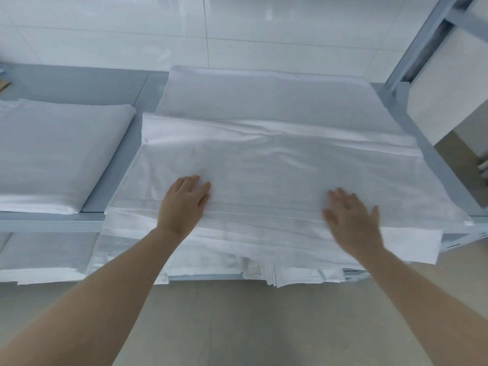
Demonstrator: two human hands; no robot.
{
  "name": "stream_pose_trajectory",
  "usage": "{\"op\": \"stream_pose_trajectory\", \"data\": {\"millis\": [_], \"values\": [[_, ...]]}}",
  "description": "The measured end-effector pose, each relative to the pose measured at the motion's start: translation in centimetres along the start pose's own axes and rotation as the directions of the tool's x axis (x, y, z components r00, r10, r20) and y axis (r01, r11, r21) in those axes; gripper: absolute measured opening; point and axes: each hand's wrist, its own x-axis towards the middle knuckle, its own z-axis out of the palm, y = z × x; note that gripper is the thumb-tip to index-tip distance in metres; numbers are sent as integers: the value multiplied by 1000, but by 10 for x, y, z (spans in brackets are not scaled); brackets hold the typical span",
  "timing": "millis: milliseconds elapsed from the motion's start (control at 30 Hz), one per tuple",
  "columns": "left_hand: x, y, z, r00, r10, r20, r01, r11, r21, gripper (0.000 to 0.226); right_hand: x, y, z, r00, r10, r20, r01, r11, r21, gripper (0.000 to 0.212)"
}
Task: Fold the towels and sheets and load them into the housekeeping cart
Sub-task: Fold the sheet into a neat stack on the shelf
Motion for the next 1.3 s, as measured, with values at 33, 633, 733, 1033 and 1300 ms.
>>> {"op": "stream_pose_trajectory", "data": {"millis": [33,633,733,1033,1300], "values": [[-1,3,-2,996,34,-86,-34,999,-1,16,-10,-17,6,993,-117,19,117,993,-23,72],[-42,2,-11,894,12,448,-192,913,359,104,-46,-164,38,951,-308,-25,300,940,-163,94],[-41,4,-14,884,12,467,-190,922,337,98,-46,-139,29,915,-346,-209,310,933,-184,68],[-48,13,-22,897,23,442,-155,952,266,82,-45,11,10,956,-157,-248,129,984,-126,61],[-54,30,-32,912,-23,410,-48,985,163,74,-44,71,-8,985,28,-170,-15,997,77,60]]}}
